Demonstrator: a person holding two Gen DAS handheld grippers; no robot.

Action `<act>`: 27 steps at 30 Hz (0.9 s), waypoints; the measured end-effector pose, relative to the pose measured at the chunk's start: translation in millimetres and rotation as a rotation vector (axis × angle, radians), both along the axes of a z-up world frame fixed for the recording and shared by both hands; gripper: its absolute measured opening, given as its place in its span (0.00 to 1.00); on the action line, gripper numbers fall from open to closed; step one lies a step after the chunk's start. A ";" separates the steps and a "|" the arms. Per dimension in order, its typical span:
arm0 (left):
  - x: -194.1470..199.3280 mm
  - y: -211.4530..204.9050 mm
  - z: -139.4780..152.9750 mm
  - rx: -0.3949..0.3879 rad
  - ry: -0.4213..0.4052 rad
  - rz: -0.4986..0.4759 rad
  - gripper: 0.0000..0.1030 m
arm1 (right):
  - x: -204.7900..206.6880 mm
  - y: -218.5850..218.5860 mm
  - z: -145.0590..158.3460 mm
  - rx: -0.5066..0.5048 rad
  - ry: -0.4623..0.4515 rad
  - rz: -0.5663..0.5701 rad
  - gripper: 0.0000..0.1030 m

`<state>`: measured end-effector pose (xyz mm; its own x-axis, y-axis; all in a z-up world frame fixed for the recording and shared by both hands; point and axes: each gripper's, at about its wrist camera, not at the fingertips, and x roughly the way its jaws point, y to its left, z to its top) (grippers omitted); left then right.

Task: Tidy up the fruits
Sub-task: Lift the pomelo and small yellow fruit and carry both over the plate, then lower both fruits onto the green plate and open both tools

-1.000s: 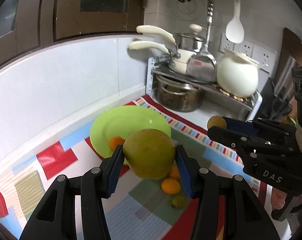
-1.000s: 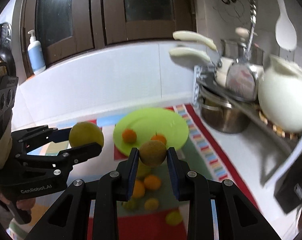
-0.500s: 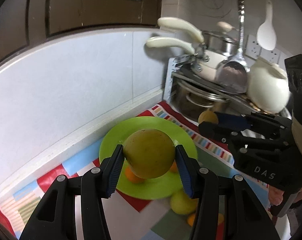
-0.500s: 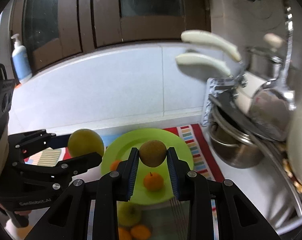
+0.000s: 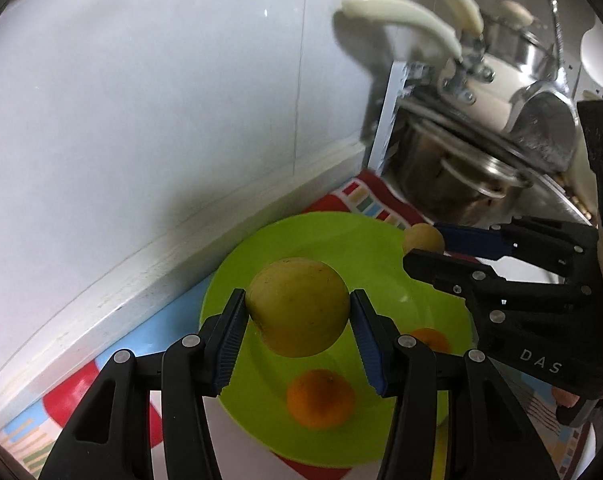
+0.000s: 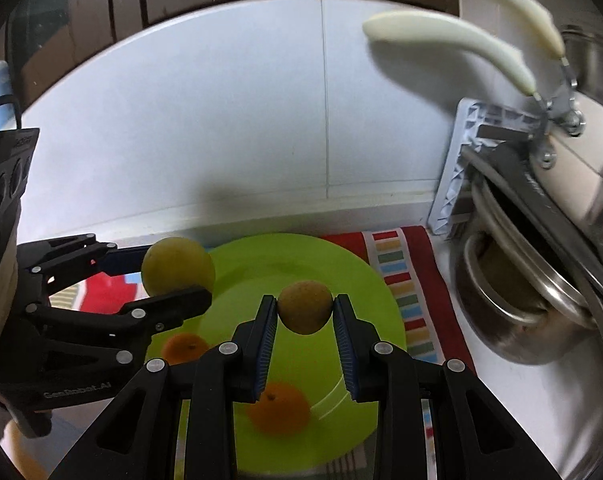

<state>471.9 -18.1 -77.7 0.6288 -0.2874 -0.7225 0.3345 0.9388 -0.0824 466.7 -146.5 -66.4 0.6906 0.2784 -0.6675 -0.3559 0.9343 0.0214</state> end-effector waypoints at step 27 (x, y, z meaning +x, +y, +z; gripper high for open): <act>-5.5 -5.7 6.7 0.066 -0.032 0.013 0.62 | 4.4 -11.1 -13.7 -0.032 0.036 -0.030 0.36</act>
<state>466.5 -23.8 -70.9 0.6551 -0.2318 -0.7191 0.3239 0.9461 -0.0100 471.1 -157.5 -80.2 0.6738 0.2356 -0.7003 -0.3269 0.9450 0.0033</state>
